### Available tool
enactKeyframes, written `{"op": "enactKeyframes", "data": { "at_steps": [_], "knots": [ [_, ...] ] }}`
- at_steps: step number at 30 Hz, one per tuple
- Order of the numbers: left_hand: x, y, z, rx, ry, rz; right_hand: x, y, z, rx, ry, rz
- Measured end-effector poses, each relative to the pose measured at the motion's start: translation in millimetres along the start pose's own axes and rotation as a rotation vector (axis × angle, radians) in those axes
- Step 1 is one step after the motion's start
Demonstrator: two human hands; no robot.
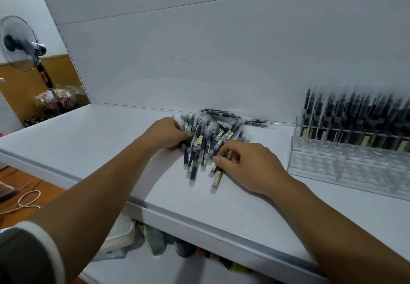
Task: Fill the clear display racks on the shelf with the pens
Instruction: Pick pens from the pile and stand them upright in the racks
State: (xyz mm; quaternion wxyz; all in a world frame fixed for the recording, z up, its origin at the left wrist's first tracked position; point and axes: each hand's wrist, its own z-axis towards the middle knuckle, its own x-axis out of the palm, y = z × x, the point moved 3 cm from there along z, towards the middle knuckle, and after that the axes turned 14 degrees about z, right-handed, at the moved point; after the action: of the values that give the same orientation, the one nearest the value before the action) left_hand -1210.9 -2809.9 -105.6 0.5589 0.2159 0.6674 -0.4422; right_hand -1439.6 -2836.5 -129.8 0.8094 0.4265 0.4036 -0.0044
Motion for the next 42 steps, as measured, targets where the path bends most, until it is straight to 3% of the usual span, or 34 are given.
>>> {"op": "enactKeyframes", "data": {
  "at_steps": [6,11,18,22,26,32,38,42],
  "knots": [
    [-6.9,9.8,-3.7,0.060,-0.318,0.006,0.1,-3.2,1.2,0.004,-0.018,0.059],
    [11.6,17.6,-4.6,0.164,-0.065,0.151,-1.4,-2.5,1.4,0.005,-0.050,0.001],
    [6.2,34.6,-44.6,0.216,-0.170,0.064,-3.4,-0.4,2.2,0.029,-0.098,0.051],
    [-4.6,42.4,-47.9,0.140,-0.252,0.015,-4.8,-3.3,1.9,0.074,-0.113,-0.021],
    [-12.1,40.7,-26.4,-0.051,-0.120,0.185,-7.2,-3.1,-0.8,0.106,-0.098,-0.041],
    [-17.4,11.1,0.1,-0.054,0.106,0.383,-11.9,-4.6,-1.6,0.158,-0.140,0.006],
    [-22.0,3.0,2.2,-0.117,0.206,0.231,-10.5,-3.6,-1.7,0.143,-0.089,-0.023],
    [-24.0,2.9,-7.0,-0.133,0.176,0.155,-8.2,-3.8,-1.5,0.152,-0.063,-0.051]
  ]
}}
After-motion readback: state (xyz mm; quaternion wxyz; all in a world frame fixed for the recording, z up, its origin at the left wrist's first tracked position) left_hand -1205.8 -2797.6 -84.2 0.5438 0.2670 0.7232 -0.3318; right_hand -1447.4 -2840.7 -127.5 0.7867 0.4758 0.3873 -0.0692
